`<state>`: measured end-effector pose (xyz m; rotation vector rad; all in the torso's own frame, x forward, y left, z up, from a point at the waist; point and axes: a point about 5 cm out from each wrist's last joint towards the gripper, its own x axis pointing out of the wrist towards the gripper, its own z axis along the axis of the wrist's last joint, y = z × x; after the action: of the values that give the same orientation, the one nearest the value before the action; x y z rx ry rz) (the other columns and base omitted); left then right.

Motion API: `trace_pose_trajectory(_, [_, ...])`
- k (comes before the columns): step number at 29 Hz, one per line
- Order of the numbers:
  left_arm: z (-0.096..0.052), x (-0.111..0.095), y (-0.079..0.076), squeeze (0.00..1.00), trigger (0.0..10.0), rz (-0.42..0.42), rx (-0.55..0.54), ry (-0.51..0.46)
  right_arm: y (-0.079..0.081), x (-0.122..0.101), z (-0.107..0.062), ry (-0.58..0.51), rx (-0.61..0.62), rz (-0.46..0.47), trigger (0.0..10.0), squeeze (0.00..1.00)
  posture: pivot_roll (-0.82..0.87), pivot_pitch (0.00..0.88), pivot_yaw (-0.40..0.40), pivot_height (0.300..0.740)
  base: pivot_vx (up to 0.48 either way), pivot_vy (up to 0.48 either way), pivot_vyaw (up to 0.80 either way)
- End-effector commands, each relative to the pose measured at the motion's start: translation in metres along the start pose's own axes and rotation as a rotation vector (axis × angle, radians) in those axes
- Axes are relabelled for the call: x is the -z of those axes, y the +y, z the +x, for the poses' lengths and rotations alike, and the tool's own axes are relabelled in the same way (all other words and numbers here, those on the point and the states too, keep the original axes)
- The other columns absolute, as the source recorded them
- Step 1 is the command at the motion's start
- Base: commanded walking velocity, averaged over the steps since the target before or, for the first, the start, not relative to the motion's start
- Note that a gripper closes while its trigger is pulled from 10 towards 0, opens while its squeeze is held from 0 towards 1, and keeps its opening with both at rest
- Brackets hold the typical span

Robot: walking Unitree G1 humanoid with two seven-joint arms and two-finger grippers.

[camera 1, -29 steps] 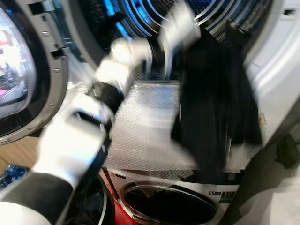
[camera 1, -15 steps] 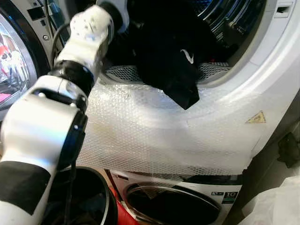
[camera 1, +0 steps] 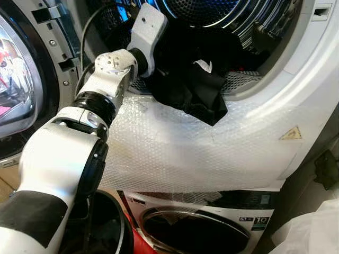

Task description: Clothes washing

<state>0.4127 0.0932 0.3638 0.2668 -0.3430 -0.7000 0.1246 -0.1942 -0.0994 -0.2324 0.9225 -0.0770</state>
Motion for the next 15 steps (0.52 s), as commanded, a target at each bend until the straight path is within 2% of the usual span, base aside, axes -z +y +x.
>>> trace_pose_trajectory(1, [0.0,0.016,-0.008,0.69,10.0,-0.058,0.056,0.054,0.006,0.035,-0.013,0.12,-0.011,0.008,10.0,0.0,-0.22,0.0,0.157,0.74,0.0,0.0,0.0])
trace_pose_trajectory(2, [0.001,0.013,-0.007,1.0,10.0,-0.074,0.039,0.04,0.006,0.035,-0.013,0.119,-0.011,0.008,10.0,0.0,-0.22,0.0,0.155,0.74,0.0,0.0,0.0])
trace_pose_trajectory(3, [0.001,0.013,-0.007,1.0,10.0,-0.074,0.039,0.04,0.006,0.035,-0.013,0.119,-0.011,0.008,10.0,0.0,-0.22,0.0,0.155,0.74,0.0,0.0,0.0])
trace_pose_trajectory(4, [0.002,0.006,-0.002,1.0,10.0,-0.1,-0.028,0.013,0.005,0.035,-0.013,0.118,-0.011,0.005,10.0,0.0,-0.21,0.0,0.154,0.74,0.0,0.0,0.0])
trace_pose_trajectory(6, [0.002,0.0,0.002,1.0,10.0,-0.126,-0.066,-0.013,0.004,0.035,-0.013,0.116,-0.011,0.003,10.0,0.0,-0.21,0.0,0.151,0.74,0.0,0.0,0.0])
trace_pose_trajectory(15, [-0.003,-0.014,0.015,1.0,10.0,-0.147,-0.107,-0.058,0.005,0.029,-0.011,0.098,-0.02,-0.005,10.0,0.0,-0.19,0.008,0.147,0.74,0.0,0.0,0.0])
